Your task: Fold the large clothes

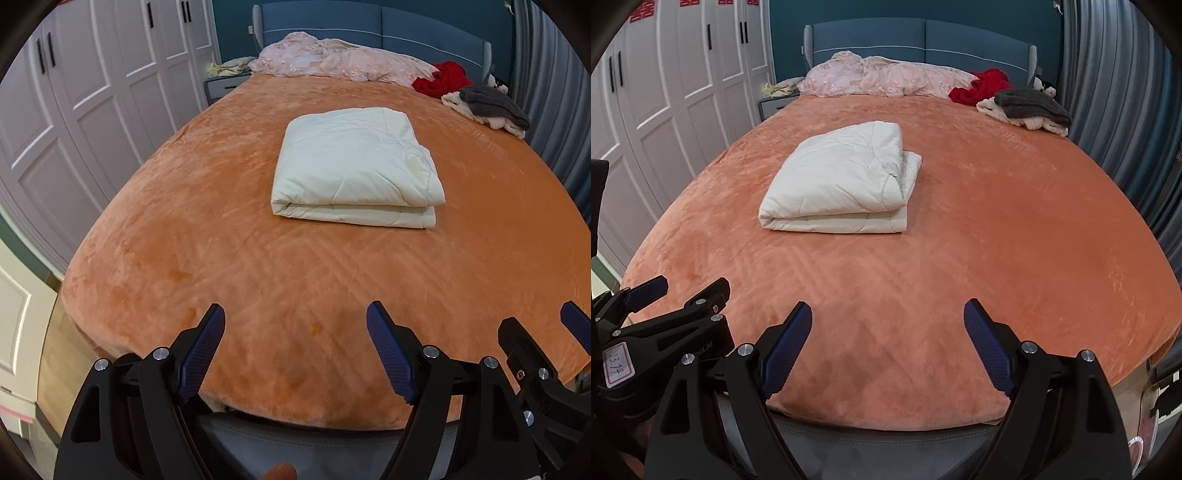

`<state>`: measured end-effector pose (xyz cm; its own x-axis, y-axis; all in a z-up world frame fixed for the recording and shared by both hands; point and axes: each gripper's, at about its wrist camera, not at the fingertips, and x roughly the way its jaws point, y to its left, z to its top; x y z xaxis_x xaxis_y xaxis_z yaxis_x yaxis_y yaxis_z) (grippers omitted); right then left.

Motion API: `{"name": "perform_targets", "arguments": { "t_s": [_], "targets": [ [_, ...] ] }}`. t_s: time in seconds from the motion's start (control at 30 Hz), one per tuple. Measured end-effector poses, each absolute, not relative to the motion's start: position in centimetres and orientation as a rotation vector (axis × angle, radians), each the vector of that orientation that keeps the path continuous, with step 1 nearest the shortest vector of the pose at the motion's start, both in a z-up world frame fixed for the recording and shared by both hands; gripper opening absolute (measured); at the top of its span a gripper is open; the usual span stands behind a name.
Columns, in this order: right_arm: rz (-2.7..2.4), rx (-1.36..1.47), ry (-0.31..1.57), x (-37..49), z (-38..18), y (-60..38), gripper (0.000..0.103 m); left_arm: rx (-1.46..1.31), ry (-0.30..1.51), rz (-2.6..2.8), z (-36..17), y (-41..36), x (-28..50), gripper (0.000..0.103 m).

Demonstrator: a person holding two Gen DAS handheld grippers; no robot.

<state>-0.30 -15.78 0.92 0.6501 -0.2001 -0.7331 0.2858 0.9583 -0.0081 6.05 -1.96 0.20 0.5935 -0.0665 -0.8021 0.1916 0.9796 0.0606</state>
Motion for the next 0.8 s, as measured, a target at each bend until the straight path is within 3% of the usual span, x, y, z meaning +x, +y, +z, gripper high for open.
{"name": "perform_targets", "arguments": {
  "t_s": [0.8],
  "targets": [
    [-0.276, 0.116, 0.786, -2.2, 1.6, -15.0, 0.082, 0.169, 0.867, -0.136, 1.3, -1.4, 3.8, 0.076]
  ]
}}
